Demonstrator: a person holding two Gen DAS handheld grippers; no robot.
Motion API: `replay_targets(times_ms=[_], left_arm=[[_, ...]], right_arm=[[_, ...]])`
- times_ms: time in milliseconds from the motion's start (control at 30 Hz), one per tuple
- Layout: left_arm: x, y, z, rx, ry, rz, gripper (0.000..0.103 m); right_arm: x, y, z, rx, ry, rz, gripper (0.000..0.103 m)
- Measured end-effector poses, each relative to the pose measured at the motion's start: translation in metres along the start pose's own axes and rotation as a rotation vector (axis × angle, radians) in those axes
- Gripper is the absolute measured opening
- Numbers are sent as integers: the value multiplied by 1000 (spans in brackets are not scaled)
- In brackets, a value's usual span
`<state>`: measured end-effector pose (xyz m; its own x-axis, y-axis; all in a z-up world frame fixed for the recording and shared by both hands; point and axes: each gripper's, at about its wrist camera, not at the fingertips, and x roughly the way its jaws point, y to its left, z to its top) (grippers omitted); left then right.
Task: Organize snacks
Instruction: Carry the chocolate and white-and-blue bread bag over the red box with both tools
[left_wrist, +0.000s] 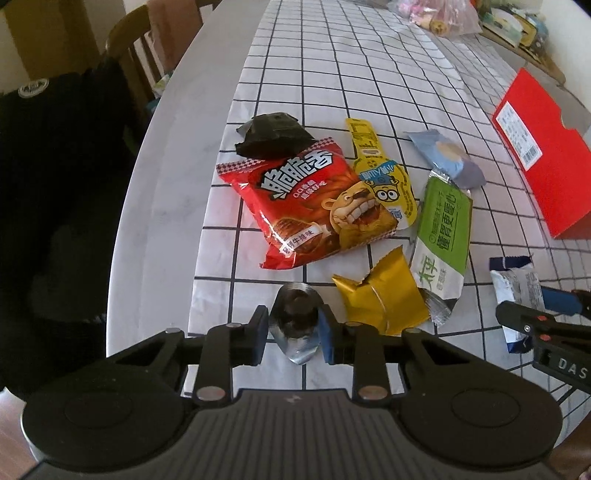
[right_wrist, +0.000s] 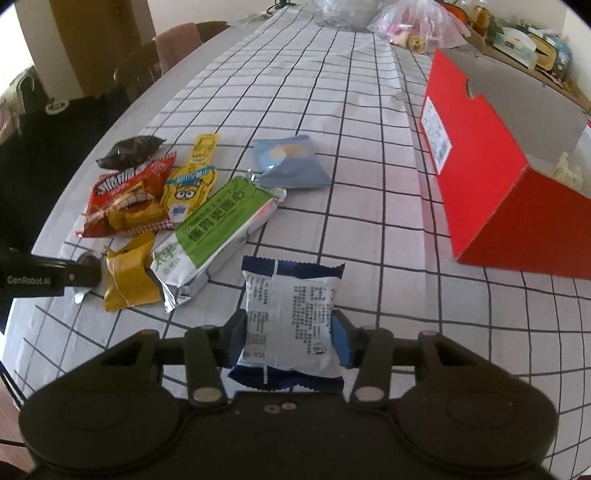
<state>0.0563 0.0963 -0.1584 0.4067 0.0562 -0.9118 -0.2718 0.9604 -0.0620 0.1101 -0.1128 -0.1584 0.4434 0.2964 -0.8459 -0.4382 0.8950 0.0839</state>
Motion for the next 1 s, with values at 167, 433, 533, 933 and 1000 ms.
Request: replay_targets(times_ms=[167, 433, 533, 933, 1000], left_arm=[[-10, 4, -2, -46, -6, -24, 28], [-40, 0, 0, -65, -47, -63, 28], [-53, -8, 3, -61, -68, -83, 28], [-98, -74, 37, 15, -177, -174, 28], [-102, -91, 45, 38, -194, -186, 28]], right_arm=[[-18, -8, 1, 24, -26, 23, 47], [-49, -23, 6, 50, -66, 53, 47], [-62, -31, 10, 64, -82, 67, 47], [-108, -81, 31, 84, -173, 53, 47], [-114, -94, 36, 86, -188, 44, 47]])
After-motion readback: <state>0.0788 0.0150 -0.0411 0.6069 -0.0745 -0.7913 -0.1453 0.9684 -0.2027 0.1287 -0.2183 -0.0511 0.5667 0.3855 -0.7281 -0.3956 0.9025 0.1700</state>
